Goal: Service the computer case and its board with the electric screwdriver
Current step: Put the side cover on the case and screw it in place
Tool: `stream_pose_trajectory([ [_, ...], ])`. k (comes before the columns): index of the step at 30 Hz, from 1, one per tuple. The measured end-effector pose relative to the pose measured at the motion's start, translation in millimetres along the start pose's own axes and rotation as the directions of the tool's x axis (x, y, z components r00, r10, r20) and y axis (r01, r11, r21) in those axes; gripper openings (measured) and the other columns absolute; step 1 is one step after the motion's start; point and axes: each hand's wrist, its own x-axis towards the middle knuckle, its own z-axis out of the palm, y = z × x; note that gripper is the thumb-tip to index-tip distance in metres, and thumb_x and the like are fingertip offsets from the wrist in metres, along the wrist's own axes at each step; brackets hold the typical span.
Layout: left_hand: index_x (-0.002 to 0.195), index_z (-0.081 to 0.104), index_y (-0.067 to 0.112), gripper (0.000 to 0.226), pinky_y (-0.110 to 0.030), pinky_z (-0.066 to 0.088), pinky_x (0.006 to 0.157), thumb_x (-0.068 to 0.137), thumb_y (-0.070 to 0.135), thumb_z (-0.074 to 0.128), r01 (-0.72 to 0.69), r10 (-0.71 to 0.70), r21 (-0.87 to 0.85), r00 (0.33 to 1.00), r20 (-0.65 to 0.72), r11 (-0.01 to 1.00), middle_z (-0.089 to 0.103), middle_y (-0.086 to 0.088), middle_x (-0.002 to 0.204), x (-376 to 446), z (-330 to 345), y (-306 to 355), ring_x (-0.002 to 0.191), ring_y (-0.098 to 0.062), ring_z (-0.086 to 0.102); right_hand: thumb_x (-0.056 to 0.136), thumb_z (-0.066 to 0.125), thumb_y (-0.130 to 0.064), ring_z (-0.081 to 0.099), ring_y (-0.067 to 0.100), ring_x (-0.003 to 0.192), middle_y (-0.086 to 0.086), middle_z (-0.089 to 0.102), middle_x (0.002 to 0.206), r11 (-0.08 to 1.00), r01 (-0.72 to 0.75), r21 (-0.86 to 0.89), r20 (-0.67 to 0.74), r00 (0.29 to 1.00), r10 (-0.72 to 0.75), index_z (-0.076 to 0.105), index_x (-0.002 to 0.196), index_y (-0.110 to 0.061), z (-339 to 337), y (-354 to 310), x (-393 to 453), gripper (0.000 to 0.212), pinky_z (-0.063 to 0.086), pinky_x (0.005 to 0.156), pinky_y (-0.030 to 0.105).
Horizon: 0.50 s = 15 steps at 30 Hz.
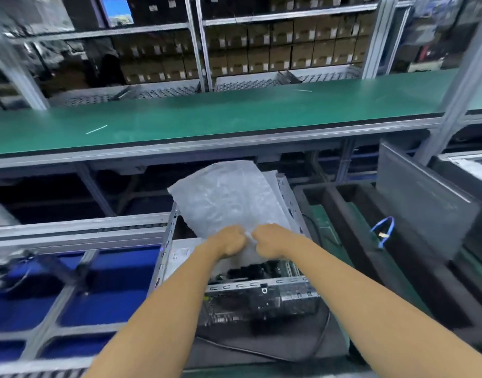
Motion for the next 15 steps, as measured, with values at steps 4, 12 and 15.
stream_pose_trajectory([
  [4, 0.093, 0.061, 0.002, 0.019, -0.029, 0.039, 0.071, 0.088, 0.010, 0.044, 0.038, -0.043, 0.033, 0.987, 0.156, 0.999, 0.061, -0.021, 0.114, -15, 35, 0, 0.095, -0.027, 0.056, 0.105, 0.033, -0.023, 0.050, 0.033, 0.127, 0.019, 0.049, 0.145, 0.982, -0.006, 0.191, 0.172, 0.985, -0.027, 0.050, 0.138, -0.005, 36, 8, -18, 0.041, 0.039, 0.101, 0.036],
  [12, 0.126, 0.053, 0.024, 0.058, -0.039, 0.031, 0.099, 0.076, 0.050, 0.041, 0.264, -0.141, -0.292, 0.914, 0.381, 0.919, 0.047, -0.005, 0.130, -32, 26, -3, 0.115, -0.022, 0.046, 0.084, 0.066, -0.034, 0.056, 0.019, 0.087, 0.004, 0.062, 0.096, 0.944, 0.104, 0.312, 0.130, 0.980, -0.151, 0.059, 0.090, -0.019, 2, 6, -22, 0.017, 0.043, 0.074, 0.030],
  [15, 0.151, 0.016, 0.023, 0.074, -0.042, 0.019, 0.111, 0.089, 0.058, 0.032, 0.338, -0.215, -0.305, 0.902, 0.374, 0.890, 0.020, -0.003, 0.155, -29, 29, -6, 0.140, -0.025, 0.022, 0.080, 0.069, -0.025, 0.048, 0.022, 0.122, 0.002, 0.052, 0.131, 0.969, 0.192, 0.157, -0.259, 0.954, -0.147, 0.057, 0.125, -0.020, -18, 1, -8, 0.047, 0.041, 0.098, 0.036],
])
